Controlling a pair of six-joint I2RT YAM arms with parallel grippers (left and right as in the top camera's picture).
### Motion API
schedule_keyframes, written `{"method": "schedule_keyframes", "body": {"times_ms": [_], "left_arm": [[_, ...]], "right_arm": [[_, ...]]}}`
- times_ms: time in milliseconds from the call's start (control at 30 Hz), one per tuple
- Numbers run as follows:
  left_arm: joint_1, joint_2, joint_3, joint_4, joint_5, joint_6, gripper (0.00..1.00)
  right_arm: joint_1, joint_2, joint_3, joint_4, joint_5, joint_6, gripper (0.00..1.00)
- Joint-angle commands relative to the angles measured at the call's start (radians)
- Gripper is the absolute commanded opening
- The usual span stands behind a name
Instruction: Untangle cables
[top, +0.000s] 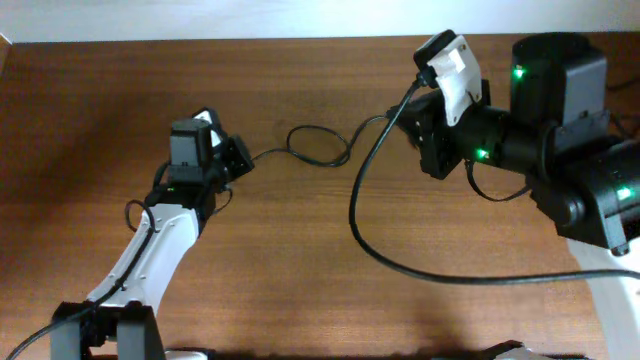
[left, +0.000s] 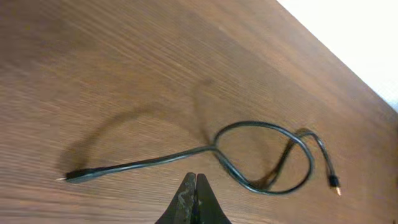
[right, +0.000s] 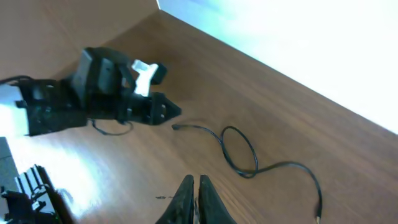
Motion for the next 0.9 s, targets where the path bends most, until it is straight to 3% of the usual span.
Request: {"method": "schedule_keyframes", "body": {"times_ms": [0,33,67,167,300,433,667,700,733,867], "left_arm": [[-0.01,0.006,-0.004,0.055,0.15,0.053,0.0],[-0.033,0.0,-0.001,0.102,0.21,0.053,0.0],[-0.047,-0.018,0.011,0.103,0.216,0.053,0.0],[-0.046,-0.15,0.039,0.074,0.209,0.054,0.0],[-0.046,-0.407,0.04,-0.035,-0.055,0.054,0.0],[-0.046,-0.494,0.04,-0.098,-0.2,0.054,0.0],[-0.047,-0.496,0.04,-0.101,-0.204,0.099,0.0],[-0.047,-0.496,0.04,-0.102,-0.204,0.099,0.0],[-0.047,-0.496,0.04,-0.102,-0.204,0.099,0.0],[-0.047,-0.491,0.04,-0.133,-0.204,0.098,0.0]], "right_arm": [[0.003,0.017,0.003,-0.014,0.021,0.008,0.04],[0.003,0.037,0.003,-0.014,0.042,0.008,0.3],[0.004,0.077,0.003,-0.014,0.083,0.008,0.99],[0.005,0.249,0.003,-0.002,0.087,-0.086,0.99],[0.005,0.523,0.003,0.06,-0.018,-0.34,0.99],[0.005,0.733,0.003,0.111,-0.017,-0.58,0.99],[0.01,0.929,0.003,0.279,-0.006,-0.598,0.99],[0.01,0.961,0.003,0.274,-0.007,-0.594,0.73],[0.011,0.966,0.003,0.267,-0.006,-0.575,0.04],[0.01,0.877,0.085,0.121,-0.007,-0.542,0.04]]}}
